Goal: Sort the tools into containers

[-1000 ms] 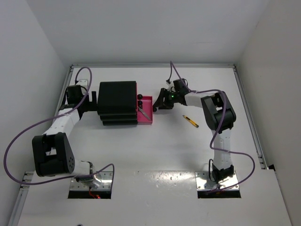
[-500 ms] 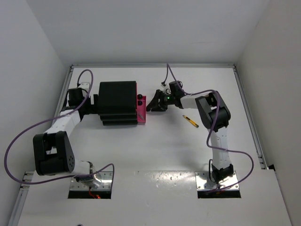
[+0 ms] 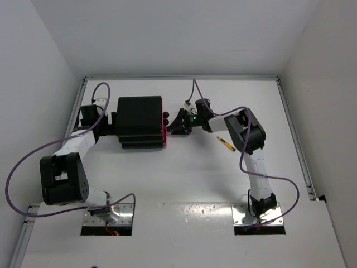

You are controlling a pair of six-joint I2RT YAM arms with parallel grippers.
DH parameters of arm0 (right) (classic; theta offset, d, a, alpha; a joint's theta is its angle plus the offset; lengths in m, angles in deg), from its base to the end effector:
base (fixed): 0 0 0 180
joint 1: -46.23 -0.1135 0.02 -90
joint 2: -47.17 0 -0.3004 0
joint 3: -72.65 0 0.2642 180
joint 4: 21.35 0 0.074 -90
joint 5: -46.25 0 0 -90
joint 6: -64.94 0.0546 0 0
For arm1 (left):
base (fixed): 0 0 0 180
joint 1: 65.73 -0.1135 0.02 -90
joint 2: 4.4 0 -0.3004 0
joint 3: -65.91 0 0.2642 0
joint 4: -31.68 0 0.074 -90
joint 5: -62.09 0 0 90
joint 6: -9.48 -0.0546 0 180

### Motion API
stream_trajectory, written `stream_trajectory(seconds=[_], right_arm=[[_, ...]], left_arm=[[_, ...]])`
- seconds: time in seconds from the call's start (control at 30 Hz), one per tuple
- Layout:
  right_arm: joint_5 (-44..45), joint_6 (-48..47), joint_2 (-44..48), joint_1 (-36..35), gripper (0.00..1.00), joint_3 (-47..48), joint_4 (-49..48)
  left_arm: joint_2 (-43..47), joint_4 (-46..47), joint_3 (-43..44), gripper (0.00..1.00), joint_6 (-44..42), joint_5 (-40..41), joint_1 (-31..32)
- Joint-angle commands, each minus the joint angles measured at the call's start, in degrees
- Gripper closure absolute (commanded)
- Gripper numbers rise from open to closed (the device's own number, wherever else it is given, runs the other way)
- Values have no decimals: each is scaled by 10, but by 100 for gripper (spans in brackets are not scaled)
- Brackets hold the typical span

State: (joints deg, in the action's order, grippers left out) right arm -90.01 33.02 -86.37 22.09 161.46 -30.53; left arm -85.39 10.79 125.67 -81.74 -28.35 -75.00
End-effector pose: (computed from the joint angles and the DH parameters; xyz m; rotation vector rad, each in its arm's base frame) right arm 0.4452 0.2428 0.0804 0.1989 2.4855 1.6076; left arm 0.3106 0.0503 0.2283 -0.1580 2.3020 0.0848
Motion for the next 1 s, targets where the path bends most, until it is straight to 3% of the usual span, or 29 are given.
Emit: stream_trajectory(seconds=[0.0, 0.37, 0.47, 0.67, 0.87, 0.97], right_arm=[[3, 25, -37, -18, 48, 12, -13], [3, 61, -64, -35, 47, 35, -38], [9, 61, -35, -30, 47, 9, -44], [56, -69, 74, 37, 47, -58, 37], [74, -182, 186, 90, 47, -94, 106], [57, -216, 208, 96, 47, -99, 113]], left_arm=[[-3, 20, -4, 0, -2, -33, -1], [-3, 20, 1, 0, -8, -45, -1], [-3, 25, 1, 0, 5, -23, -1], [55, 37, 20, 0, 14, 55, -18], [85, 25, 85, 0, 8, 204, -29], [123, 19, 101, 0, -9, 189, -44]])
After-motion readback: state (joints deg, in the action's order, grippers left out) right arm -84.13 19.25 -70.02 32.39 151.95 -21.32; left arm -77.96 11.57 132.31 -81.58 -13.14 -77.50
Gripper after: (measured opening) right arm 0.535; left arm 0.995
